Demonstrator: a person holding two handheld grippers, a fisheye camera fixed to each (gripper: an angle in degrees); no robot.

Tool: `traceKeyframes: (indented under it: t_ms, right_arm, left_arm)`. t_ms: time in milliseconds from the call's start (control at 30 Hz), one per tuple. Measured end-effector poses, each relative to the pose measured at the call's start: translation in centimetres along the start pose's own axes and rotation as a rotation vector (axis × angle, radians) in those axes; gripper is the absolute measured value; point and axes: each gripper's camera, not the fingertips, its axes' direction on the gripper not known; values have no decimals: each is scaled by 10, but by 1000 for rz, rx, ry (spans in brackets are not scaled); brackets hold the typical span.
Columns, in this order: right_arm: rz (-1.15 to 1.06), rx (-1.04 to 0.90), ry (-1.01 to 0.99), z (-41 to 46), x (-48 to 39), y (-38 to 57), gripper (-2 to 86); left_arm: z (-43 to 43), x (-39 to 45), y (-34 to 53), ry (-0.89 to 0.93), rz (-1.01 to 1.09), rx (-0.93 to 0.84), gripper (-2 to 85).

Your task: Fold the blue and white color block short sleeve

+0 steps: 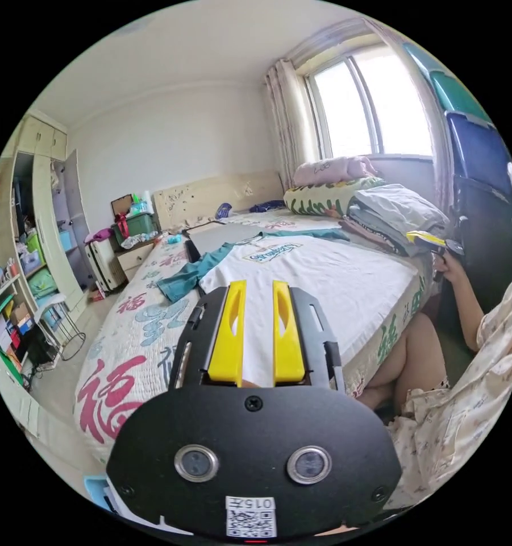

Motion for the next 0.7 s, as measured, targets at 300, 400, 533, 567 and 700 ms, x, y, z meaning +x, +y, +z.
traceKeyframes:
  t_ms: [300, 400, 533, 567, 700]
  right_arm:
    - [207, -444, -51, 149, 52, -186, 136]
    - [289, -564, -123, 178, 59, -225, 157]
    - [355, -624, -159, 186, 59, -269, 130]
    - [355, -623, -150, 182, 53, -282, 122]
    - [341, -629, -92, 174, 31, -320, 107]
  left_arm:
    - [295, -277, -27, 142, -487, -288, 103]
    - [364, -339, -7, 204, -617, -310, 106]
    - [426, -379, 1, 195, -649, -318, 110]
    - [439, -384, -4, 197, -637, -318, 113]
    - [466, -405, -21, 176, -639, -303, 110]
